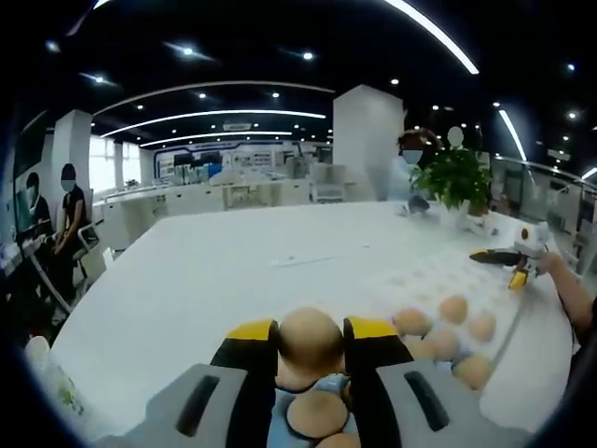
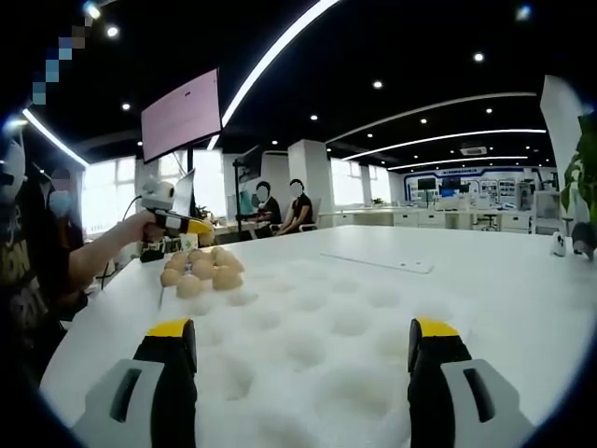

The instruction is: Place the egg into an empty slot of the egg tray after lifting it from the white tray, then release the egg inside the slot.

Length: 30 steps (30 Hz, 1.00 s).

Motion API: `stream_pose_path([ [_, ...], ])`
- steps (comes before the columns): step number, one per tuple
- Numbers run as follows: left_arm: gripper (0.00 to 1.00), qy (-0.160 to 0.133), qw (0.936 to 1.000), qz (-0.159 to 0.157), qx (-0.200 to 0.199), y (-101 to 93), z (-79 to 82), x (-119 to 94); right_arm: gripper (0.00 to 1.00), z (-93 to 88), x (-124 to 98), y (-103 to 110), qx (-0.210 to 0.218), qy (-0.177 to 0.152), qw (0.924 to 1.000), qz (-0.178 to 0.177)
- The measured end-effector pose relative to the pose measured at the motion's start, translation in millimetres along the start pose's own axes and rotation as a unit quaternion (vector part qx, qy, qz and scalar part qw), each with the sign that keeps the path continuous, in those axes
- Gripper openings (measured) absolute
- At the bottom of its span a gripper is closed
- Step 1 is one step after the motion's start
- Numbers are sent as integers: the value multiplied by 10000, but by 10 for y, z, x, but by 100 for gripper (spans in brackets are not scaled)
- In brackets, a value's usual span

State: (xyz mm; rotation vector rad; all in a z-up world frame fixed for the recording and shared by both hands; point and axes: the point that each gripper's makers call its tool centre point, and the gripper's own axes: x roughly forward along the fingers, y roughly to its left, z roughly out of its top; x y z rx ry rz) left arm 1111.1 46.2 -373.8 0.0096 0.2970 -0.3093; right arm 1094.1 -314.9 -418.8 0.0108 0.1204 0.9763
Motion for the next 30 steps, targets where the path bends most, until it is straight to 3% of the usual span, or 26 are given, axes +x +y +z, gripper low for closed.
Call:
stream_pose_path([
  [12,28,53,9996,204,-203,304,-76,79,98,-1,12,-3,10,-18,10000,5],
  [20,28,213,9982,333,-454,456,-282,207,98,1,14,-6,16,-29,10000,5],
  [30,28,521,9965,567,-314,569,-524,231,98,5,14,-11,22,-41,10000,8],
])
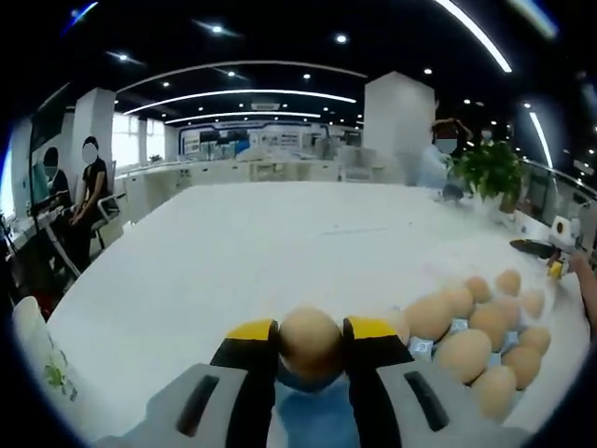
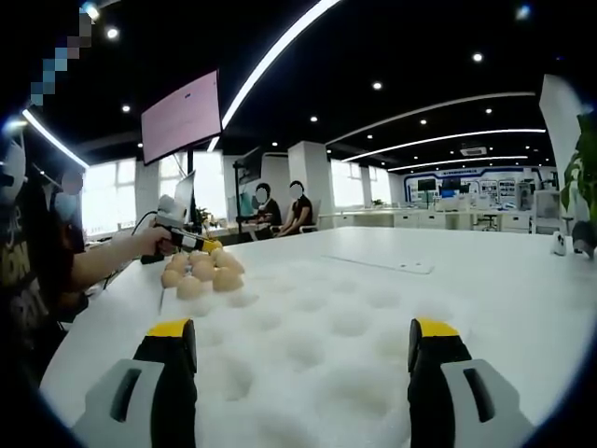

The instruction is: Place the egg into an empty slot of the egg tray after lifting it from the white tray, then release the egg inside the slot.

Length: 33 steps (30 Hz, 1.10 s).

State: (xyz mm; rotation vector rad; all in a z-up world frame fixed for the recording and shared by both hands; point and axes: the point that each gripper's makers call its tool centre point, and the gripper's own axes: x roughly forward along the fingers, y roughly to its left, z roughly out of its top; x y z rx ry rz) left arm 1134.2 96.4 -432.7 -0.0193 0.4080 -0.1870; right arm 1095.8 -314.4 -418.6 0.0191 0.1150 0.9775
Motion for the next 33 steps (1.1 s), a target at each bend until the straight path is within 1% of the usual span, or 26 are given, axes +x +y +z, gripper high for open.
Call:
stream_pose_path([
  [1,27,58,10000,31,21,12,-30,1,98,0,0,0,0,0,10000,-1],
  [2,26,-69,9999,10,80,4,9,0,98,1,0,0,2,-3,10000,0],
  [3,25,-100,9999,-22,20,-3,18,1,98,2,0,0,3,-6,10000,0],
  [4,24,-141,9998,-38,-144,3,37,3,98,2,1,0,2,-5,10000,-1],
  [5,24,-144,9998,-13,-141,13,44,9,98,3,1,0,2,-5,10000,-1],
  [8,25,-174,9998,-9,-128,-5,65,-15,98,4,-1,1,5,-12,10000,-1],
  [12,27,-304,9993,-6,-213,-11,146,-86,98,3,-6,2,6,-13,10000,0],
  [14,28,-419,9986,11,-318,-11,201,-142,98,3,-7,4,6,-14,10000,-1],
  [16,29,-703,9959,88,-556,-4,285,-222,98,3,-9,5,6,-13,10000,-3],
  [17,31,-772,9949,123,-632,1,298,-250,98,3,-9,5,6,-13,10000,-4],
  [21,37,-711,9955,109,-620,-78,252,-346,98,3,-11,9,5,-13,10000,-5],
  [23,38,-679,9960,16,-585,-165,242,-384,98,3,-12,11,6,-16,10000,-5],
  [25,39,-701,9964,77,-471,-192,267,-427,98,4,-11,12,5,-15,10000,-6],
  [28,47,-699,9965,-37,-445,-287,313,-469,98,5,-10,13,7,-20,10000,-4],
  [30,49,-729,9968,-80,-330,-347,346,-493,98,5,-9,14,5,-16,10000,-5],
  [31,49,-696,9972,-121,-263,-391,351,-503,98,6,-7,13,6,-16,10000,-6],
  [32,50,-711,9970,-145,-260,-409,363,-506,98,7,-6,13,6,-15,10000,-6],
  [33,50,-715,9968,-244,-251,-466,369,-512,98,8,-5,11,6,-14,10000,-7],
])
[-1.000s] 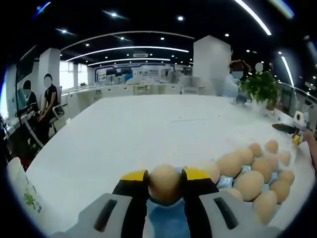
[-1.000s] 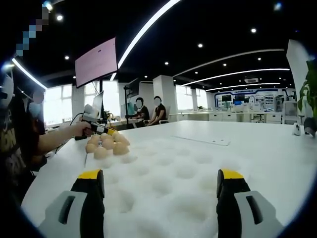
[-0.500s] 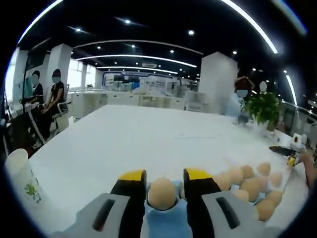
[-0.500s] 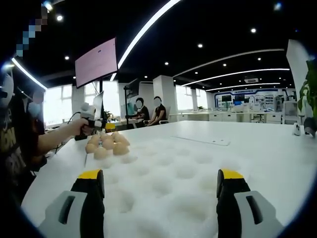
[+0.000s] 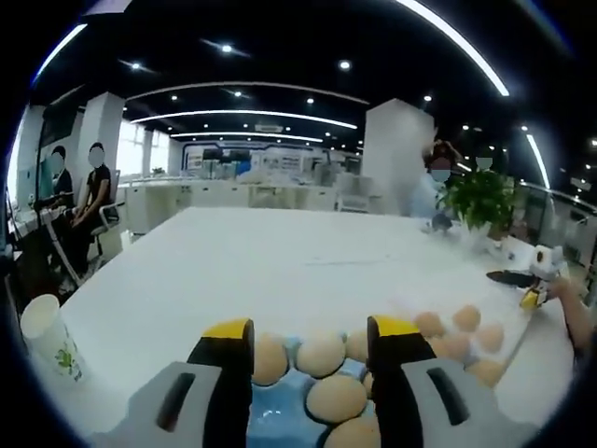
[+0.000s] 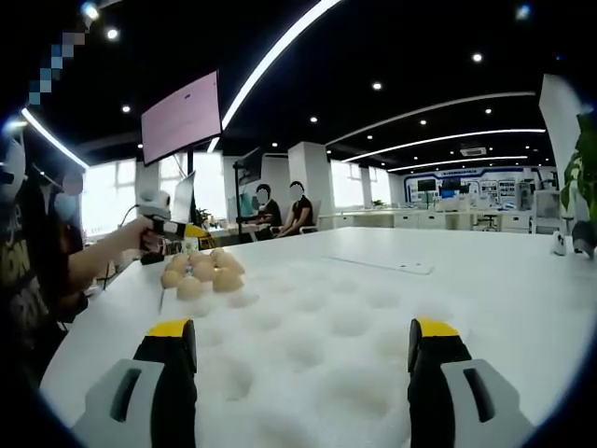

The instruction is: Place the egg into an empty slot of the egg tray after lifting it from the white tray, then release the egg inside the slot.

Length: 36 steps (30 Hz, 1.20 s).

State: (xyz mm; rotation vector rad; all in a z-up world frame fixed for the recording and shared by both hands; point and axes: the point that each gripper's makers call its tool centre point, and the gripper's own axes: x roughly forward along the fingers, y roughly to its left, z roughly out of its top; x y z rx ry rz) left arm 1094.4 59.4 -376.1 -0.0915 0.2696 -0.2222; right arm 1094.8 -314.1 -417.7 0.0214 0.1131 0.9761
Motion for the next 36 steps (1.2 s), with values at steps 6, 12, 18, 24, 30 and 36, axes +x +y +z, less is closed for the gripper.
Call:
stream_pose_path([
  [6,55,270,9991,-271,168,-237,-91,-2,98,3,8,-7,-1,4,10000,-3],
  [12,62,422,9966,-474,516,-442,-92,20,98,0,19,-16,-16,50,10000,-18],
  [18,67,735,9926,-714,650,-685,-194,7,98,-17,39,-22,-64,191,9998,-61],
  [24,78,841,9901,-768,823,-801,-202,-4,98,-43,53,-26,-103,348,9993,-74],
  [30,80,855,9888,-836,890,-891,-183,-26,98,-54,53,-29,-119,400,9991,-91],
  [36,82,900,9854,-1038,1003,-1105,-188,-29,98,-81,60,-28,-166,585,9981,-134],
])
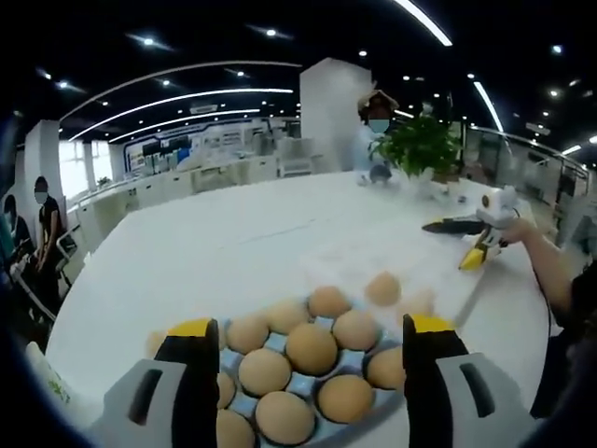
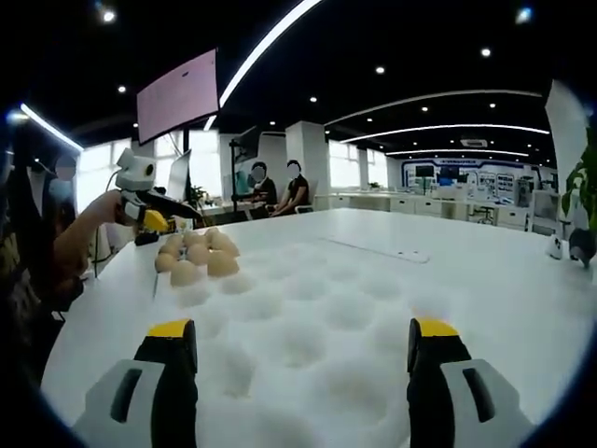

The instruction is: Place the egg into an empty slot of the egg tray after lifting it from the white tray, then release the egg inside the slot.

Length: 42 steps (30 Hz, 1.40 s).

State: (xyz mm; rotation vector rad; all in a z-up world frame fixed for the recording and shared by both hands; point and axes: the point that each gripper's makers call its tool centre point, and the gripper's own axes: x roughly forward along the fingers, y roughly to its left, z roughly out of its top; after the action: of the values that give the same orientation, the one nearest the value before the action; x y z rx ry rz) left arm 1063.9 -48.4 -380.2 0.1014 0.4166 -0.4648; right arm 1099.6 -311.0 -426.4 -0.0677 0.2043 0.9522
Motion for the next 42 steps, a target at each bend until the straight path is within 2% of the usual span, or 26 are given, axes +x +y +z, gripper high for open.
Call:
stream_pose_path([
  [7,87,-85,9996,-201,150,-215,100,107,97,-10,-16,-7,-9,23,10000,-53],
  [13,86,-79,9988,-436,206,-426,146,230,96,-3,-28,-13,2,-33,10000,-63],
  [20,85,-80,9979,-579,272,-547,186,309,96,-3,-28,-14,7,-47,10000,-70],
  [31,83,33,9970,-686,354,-702,138,372,96,-2,-37,-16,26,-103,9999,-82],
  [38,75,123,9965,-764,329,-769,102,448,96,-3,-40,-16,38,-134,9999,-90],
  [42,75,276,9955,-854,289,-823,37,522,96,-2,-40,-16,42,-145,9998,-95],
])
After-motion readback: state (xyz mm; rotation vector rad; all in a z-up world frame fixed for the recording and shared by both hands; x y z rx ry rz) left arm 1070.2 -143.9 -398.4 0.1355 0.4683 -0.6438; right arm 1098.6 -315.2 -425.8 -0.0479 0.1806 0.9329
